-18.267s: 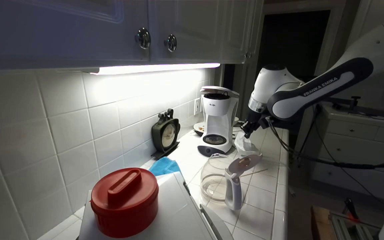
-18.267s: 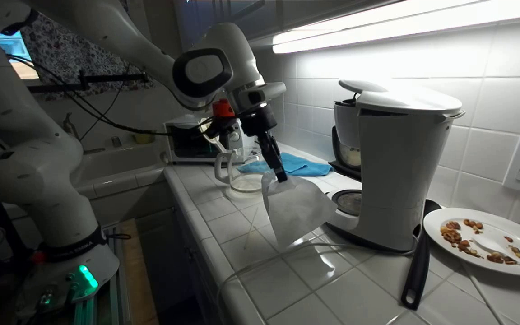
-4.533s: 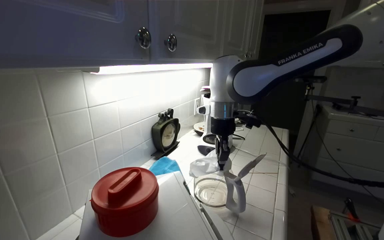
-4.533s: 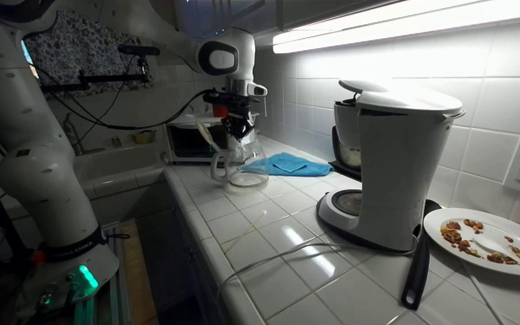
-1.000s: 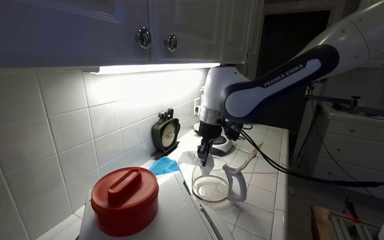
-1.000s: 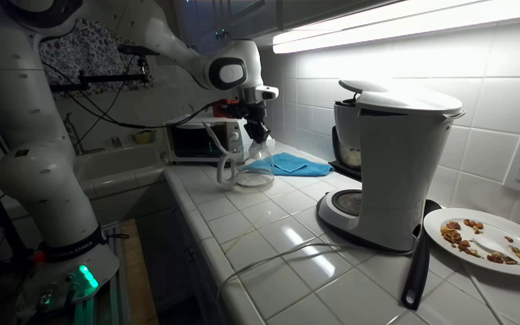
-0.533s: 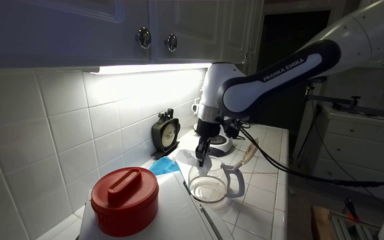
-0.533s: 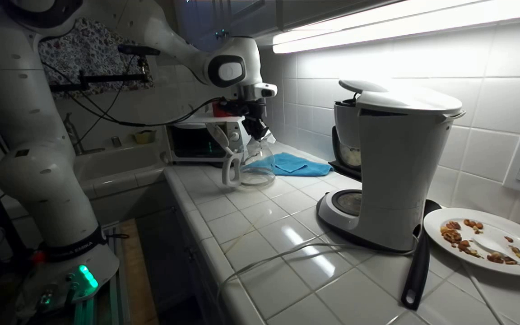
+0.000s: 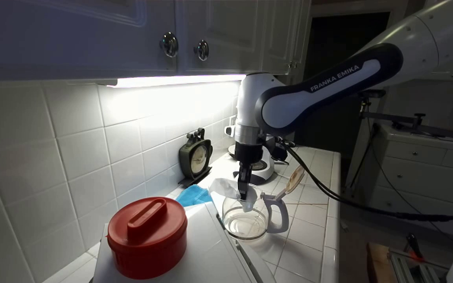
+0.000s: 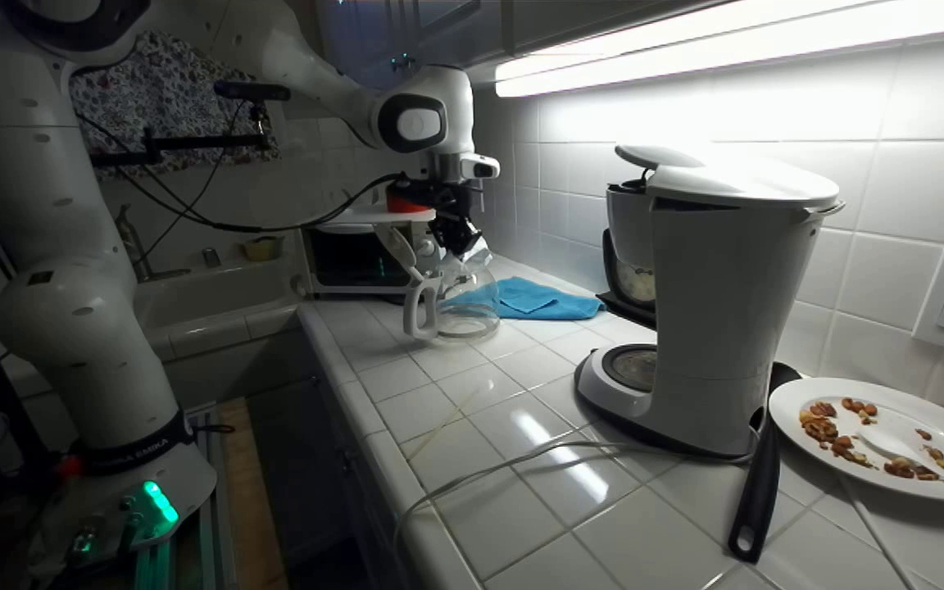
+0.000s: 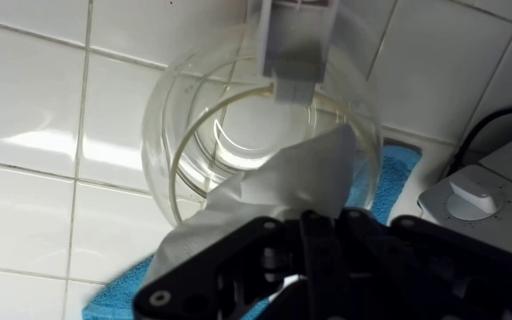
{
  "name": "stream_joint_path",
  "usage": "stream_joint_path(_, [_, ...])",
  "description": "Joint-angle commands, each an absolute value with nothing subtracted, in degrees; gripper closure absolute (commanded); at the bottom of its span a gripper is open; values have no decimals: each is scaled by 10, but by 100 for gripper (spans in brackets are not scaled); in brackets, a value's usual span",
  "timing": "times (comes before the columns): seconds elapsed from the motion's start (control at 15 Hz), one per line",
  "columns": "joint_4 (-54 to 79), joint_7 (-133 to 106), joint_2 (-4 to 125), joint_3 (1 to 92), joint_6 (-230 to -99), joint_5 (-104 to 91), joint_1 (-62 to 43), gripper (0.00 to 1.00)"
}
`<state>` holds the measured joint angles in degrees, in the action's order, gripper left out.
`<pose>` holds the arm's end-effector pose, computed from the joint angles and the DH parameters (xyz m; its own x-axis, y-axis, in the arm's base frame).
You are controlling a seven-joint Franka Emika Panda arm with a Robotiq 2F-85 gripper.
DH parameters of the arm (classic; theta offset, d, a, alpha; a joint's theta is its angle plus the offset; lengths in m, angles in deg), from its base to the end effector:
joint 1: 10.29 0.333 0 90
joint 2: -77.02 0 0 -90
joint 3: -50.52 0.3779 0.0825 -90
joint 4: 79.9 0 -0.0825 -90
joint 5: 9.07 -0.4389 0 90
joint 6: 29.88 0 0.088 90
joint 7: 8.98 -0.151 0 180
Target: Use the tissue to wipe the coffee pot
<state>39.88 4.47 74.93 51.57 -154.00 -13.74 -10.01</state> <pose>0.6062 0.0202 0.3988 0.9763 0.2101 0.0529 0.2131 -0.9752 -0.0591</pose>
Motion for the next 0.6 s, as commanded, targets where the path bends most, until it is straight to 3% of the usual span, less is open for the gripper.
stream_joint_path(0.0, [392, 64, 761, 515, -1508, -116, -100, 100])
stream_joint_path(0.53, [399, 23, 773, 511, -1498, 31, -100, 100])
